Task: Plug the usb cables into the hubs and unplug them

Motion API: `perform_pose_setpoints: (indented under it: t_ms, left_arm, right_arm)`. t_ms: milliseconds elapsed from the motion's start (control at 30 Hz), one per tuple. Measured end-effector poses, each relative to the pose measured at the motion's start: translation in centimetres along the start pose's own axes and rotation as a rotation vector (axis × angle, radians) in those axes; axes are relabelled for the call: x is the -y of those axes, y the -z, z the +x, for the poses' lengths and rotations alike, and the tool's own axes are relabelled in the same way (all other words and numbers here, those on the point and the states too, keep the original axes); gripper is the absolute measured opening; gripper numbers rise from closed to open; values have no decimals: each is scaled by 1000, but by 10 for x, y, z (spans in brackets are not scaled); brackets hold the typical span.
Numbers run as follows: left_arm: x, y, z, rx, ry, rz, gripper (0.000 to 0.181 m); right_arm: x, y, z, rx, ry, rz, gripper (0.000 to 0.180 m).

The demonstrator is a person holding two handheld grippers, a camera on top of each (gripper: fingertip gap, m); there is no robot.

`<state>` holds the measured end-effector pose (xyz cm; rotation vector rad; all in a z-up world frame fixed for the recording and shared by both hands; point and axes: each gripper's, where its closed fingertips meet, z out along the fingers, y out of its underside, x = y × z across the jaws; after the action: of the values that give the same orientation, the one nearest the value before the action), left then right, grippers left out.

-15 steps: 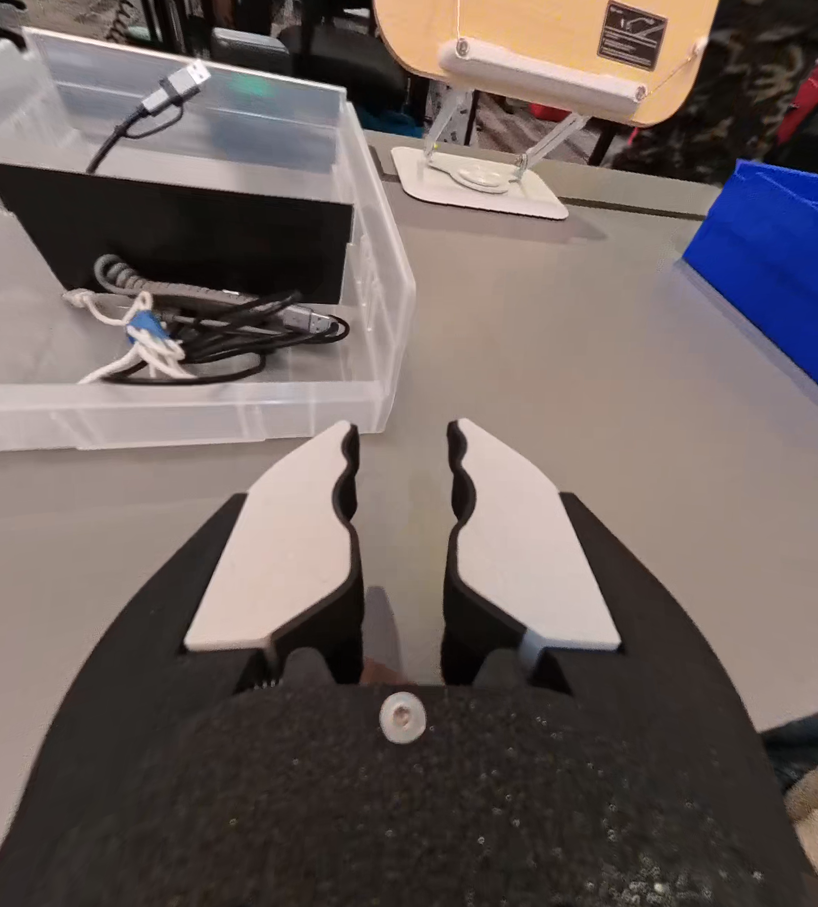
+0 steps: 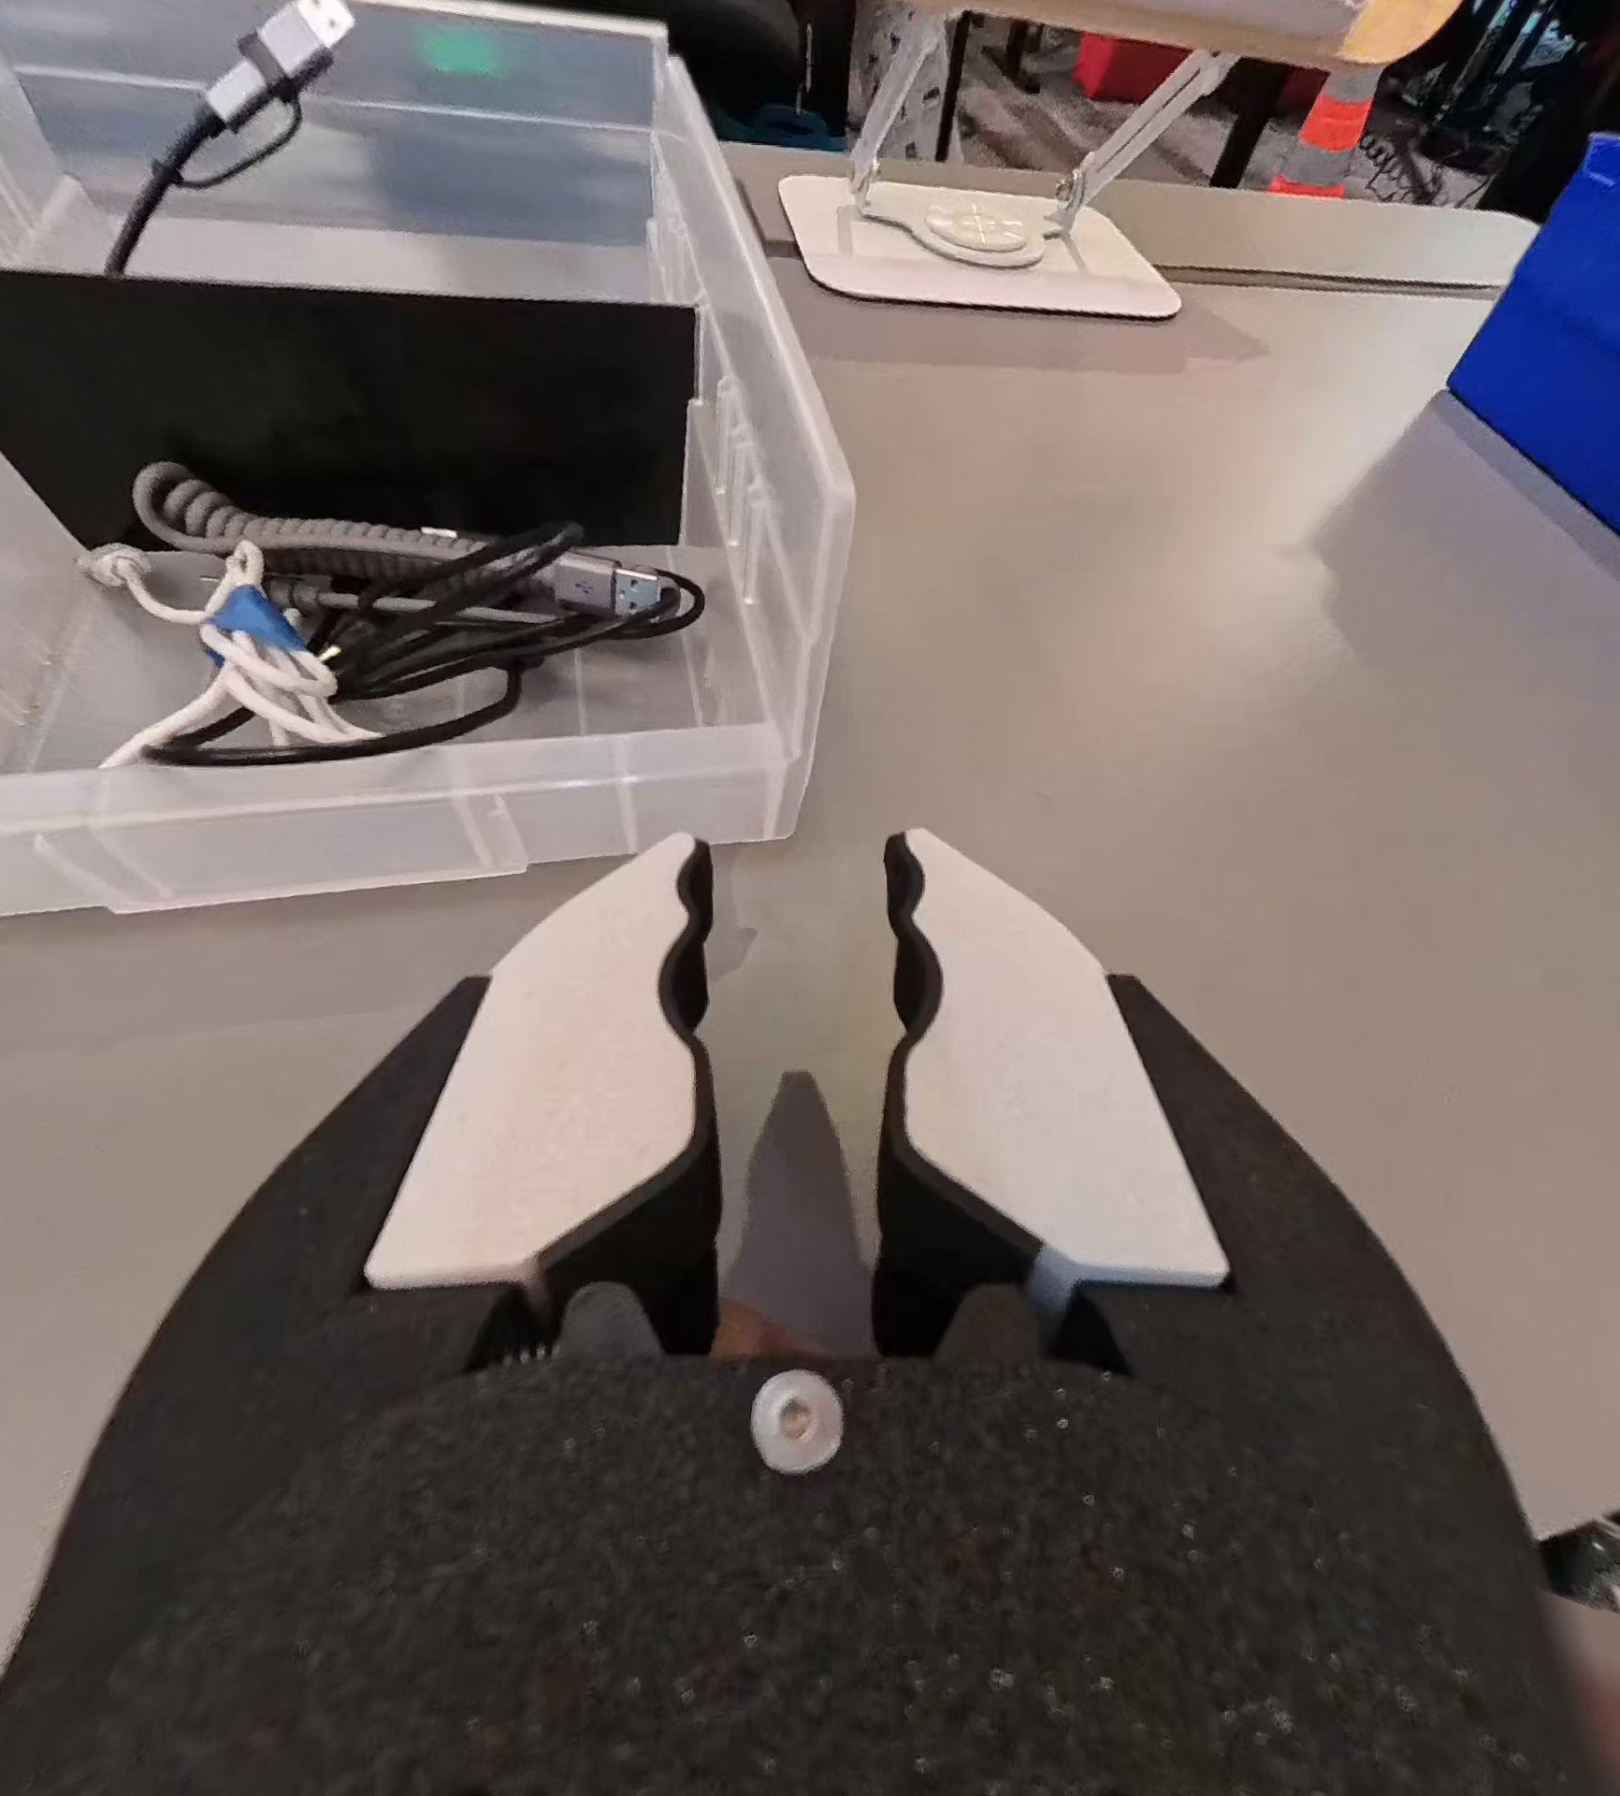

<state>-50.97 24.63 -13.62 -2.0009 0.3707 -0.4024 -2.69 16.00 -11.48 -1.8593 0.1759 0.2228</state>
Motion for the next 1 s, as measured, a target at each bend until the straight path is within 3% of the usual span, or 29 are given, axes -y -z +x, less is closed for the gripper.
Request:
perform_pose_setpoints:
  t_ms: [1000]
  left_arm:
    - [1, -7, 10, -41, 10, -10, 34]
  right_arm:
    - [-2, 5, -9, -1, 99, -1, 30]
